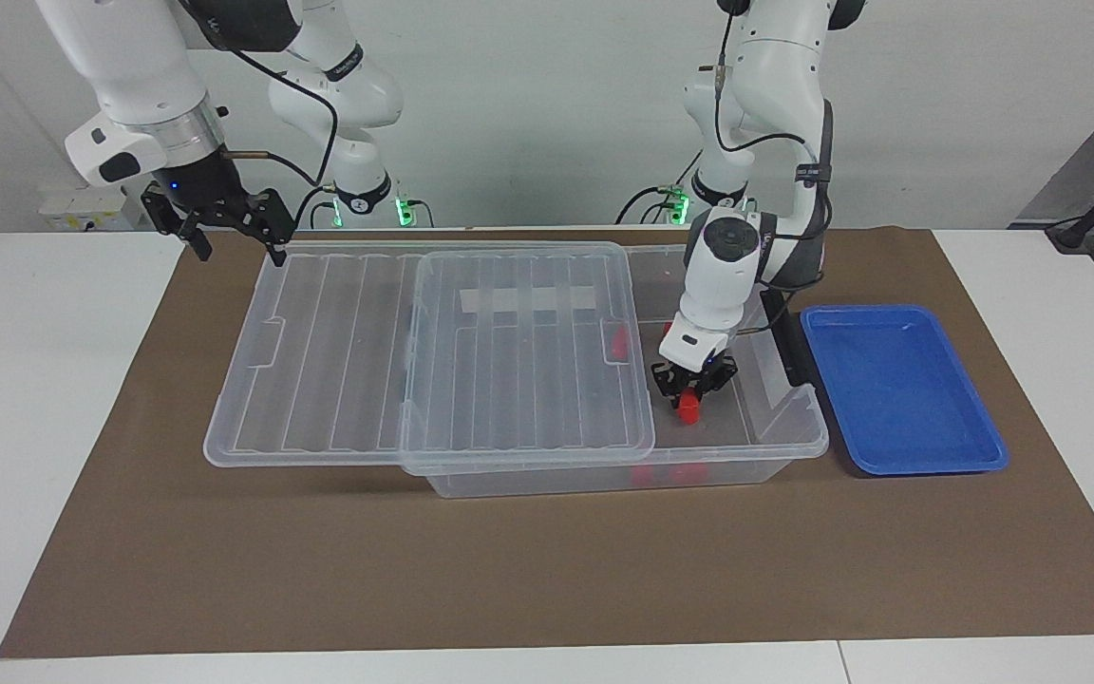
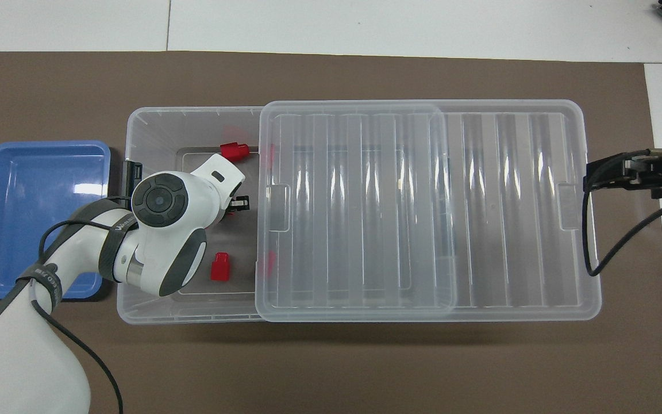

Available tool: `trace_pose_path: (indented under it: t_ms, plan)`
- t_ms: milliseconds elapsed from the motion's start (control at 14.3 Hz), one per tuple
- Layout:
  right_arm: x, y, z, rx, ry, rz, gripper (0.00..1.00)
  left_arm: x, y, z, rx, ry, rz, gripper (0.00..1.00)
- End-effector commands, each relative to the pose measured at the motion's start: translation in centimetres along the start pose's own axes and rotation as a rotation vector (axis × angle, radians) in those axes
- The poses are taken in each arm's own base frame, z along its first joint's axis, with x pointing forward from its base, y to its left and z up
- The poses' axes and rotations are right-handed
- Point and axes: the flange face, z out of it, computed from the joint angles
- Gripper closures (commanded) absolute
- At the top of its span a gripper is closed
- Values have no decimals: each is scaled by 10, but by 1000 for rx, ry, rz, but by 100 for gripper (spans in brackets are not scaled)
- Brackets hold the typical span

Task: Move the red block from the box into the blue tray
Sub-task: 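Grasp the red block with the left gripper and lift it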

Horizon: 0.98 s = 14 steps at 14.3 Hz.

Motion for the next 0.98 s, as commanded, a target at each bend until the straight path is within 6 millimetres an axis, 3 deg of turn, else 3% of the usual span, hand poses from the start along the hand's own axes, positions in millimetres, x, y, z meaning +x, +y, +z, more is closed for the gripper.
trace_pose_path:
  t_ms: [0,279,908]
  plan:
    - [1,4,-2,1,-2,-7,0,15,-1,-19,27,-19,32,100]
    - [1,4,-2,1,-2,-7,0,35,-23,-65,58,-67,54,100]
    - [1,4,-2,1,-2,-7,0,23,-39,-133,70,-107,49,100]
